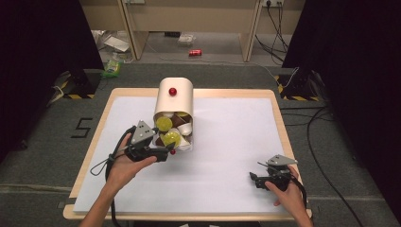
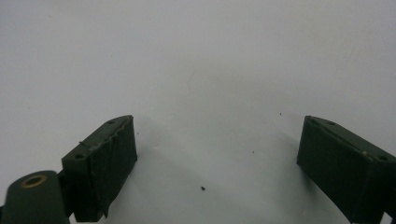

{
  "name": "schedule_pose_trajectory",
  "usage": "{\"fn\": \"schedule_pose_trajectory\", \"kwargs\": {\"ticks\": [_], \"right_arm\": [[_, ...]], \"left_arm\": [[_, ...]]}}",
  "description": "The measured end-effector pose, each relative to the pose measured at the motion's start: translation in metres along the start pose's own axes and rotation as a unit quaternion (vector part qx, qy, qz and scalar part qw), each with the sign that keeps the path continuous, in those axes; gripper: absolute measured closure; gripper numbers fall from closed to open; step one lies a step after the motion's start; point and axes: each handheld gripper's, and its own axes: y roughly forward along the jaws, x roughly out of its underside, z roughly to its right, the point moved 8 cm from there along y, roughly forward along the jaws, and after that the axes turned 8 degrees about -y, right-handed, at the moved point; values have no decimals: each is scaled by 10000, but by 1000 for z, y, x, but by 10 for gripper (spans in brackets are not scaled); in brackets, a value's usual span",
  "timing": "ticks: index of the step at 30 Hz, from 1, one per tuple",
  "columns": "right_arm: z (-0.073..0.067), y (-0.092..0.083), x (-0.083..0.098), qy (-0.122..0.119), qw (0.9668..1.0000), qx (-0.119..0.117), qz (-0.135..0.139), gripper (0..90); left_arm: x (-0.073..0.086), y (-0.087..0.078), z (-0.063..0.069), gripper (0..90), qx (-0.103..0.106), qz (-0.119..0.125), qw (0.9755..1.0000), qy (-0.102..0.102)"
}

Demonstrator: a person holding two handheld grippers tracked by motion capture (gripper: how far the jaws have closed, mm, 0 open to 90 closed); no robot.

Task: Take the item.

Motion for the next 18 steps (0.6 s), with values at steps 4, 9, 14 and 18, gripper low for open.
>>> {"fn": "schedule_pose_trajectory", "kwargs": {"ticks": [4, 9, 14, 18], "right_arm": [[0, 0, 0, -13, 10000, 0, 3, 122], [0, 0, 0, -2, 10000, -1, 1, 122], [0, 0, 0, -2, 10000, 0, 1, 122], [0, 0, 0, 2, 10000, -1, -2, 122]], "left_arm": [[1, 5, -2, 264, 12, -96, 9999, -41], [1, 12, -3, 299, 36, -247, 9997, -78], [1, 17, -3, 345, 3, -372, 9993, -95], [2, 21, -3, 384, 18, -452, 9989, -94]]}}
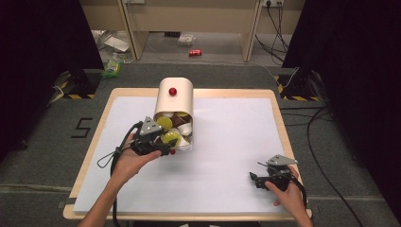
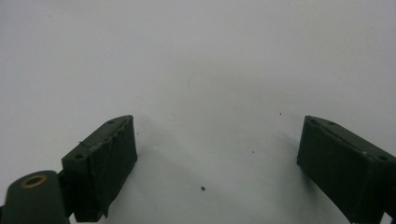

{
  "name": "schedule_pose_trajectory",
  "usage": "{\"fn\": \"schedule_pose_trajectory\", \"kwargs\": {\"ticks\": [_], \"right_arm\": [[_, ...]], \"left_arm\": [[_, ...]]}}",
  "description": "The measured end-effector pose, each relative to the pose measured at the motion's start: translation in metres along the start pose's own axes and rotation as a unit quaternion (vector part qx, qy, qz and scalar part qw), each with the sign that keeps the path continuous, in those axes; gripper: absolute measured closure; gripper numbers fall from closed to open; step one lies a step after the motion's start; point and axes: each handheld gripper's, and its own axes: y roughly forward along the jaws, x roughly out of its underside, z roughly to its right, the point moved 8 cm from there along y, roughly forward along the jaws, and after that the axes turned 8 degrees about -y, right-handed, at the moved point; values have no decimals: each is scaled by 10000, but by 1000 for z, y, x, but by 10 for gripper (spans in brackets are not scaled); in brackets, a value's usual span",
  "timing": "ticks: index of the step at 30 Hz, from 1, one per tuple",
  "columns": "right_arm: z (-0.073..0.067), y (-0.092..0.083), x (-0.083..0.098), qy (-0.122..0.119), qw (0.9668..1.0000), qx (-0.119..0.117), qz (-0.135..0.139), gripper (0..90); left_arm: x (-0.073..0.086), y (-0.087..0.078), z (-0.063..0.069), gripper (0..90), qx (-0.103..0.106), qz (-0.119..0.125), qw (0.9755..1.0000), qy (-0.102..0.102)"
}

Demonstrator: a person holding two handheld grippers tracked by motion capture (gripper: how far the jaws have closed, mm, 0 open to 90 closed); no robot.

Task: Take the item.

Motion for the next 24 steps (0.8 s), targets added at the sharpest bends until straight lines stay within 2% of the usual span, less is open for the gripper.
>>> {"fn": "schedule_pose_trajectory", "kwargs": {"ticks": [8, 12, 24], "right_arm": [[0, 0, 0, -1, 10000, 0, -5, 122], [0, 0, 0, -5, 10000, 2, -4, 122], [0, 0, 0, -16, 10000, 4, 6, 122]], "left_arm": [[1, 8, -1, 437, 46, -148, 9999, 3], [1, 11, -2, 461, 55, -176, 9998, 74], [1, 3, -5, 531, 36, -70, 9999, 148]]}}
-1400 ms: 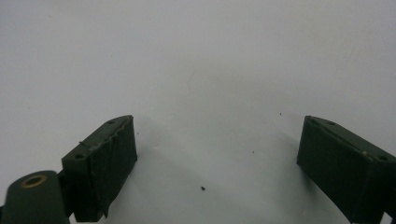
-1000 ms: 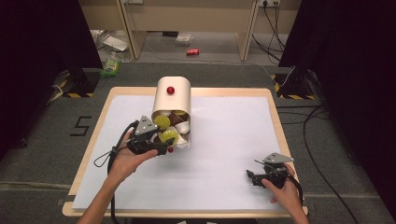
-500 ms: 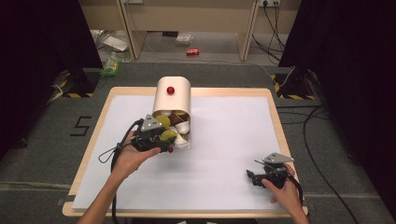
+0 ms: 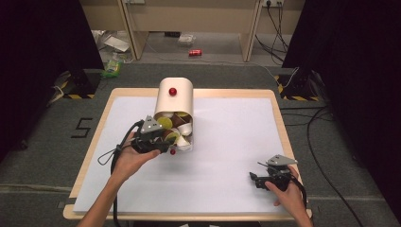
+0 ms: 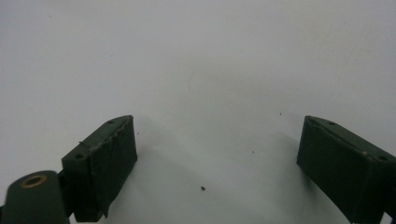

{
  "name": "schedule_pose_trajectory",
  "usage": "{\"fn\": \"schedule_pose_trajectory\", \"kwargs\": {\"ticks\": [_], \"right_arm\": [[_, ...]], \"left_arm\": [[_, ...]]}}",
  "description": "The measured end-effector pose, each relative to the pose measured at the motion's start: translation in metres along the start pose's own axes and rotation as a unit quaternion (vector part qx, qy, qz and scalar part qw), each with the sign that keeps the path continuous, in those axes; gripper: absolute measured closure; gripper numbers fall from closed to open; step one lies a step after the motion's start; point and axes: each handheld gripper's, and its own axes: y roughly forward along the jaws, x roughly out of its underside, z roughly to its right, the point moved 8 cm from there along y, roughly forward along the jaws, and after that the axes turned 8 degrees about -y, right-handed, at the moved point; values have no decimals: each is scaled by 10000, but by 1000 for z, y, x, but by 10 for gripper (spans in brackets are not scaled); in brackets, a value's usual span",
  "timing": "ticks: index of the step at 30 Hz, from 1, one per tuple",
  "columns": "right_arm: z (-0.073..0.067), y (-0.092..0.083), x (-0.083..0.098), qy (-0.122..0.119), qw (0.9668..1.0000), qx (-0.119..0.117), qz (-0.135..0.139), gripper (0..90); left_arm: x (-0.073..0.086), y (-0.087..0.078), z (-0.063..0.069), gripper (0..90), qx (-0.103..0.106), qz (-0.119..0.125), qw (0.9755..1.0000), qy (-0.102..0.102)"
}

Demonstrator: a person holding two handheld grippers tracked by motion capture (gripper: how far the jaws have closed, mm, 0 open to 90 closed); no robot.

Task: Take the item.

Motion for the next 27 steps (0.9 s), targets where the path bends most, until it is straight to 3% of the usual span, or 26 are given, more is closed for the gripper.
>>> {"fn": "schedule_pose_trajectory", "kwargs": {"ticks": [8, 18, 27], "right_arm": [[0, 0, 0, 10, 10000, -1, -2, 122], [0, 0, 0, 6, 10000, -2, -7, 122], [0, 0, 0, 4, 10000, -2, -3, 122]], "left_arm": [[-2, -1, 2, 536, -6, 84, 10000, 27], [-12, -13, 2, 536, -31, 257, 9996, 68], [-15, -29, -7, 536, -86, 386, 9992, -17]]}}
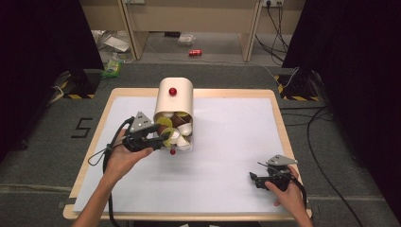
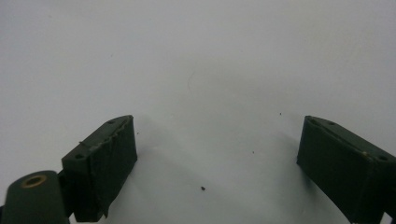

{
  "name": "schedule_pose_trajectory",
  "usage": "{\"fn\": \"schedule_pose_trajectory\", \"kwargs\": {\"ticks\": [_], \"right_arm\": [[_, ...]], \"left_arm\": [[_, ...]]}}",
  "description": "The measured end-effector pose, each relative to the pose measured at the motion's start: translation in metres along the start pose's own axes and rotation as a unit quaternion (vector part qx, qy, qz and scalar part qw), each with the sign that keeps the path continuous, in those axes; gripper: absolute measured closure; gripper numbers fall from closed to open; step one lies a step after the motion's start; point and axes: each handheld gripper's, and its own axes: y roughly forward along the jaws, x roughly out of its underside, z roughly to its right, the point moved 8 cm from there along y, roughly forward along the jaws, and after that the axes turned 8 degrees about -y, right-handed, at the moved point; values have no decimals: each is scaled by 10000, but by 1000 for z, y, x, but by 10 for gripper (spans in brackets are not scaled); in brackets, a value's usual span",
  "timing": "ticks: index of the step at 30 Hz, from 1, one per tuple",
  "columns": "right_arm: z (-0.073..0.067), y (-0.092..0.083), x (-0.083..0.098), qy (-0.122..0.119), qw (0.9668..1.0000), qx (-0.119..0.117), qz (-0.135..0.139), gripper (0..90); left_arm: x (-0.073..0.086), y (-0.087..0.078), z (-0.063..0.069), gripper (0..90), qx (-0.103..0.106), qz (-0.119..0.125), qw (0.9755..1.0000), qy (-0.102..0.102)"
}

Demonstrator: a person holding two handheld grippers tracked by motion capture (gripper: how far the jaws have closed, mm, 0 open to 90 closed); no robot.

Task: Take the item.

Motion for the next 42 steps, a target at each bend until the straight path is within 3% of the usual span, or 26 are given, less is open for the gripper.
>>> {"fn": "schedule_pose_trajectory", "kwargs": {"ticks": [14, 24, 34, 42], "right_arm": [[0, 0, 0, -10, 10000, 2, 3, 122], [0, 0, 0, 2, 10000, 0, 1, 122], [0, 0, 0, 9, 10000, -1, 0, 122], [0, 0, 0, 9, 10000, 1, -2, 122]], "left_arm": [[0, -28, -27, 536, -240, 228, 9993, -182], [6, -35, -45, 536, -382, 281, 9983, -342], [24, -42, -69, 536, -587, 268, 9961, -601], [38, -40, -80, 536, -720, 240, 9944, -730]]}}
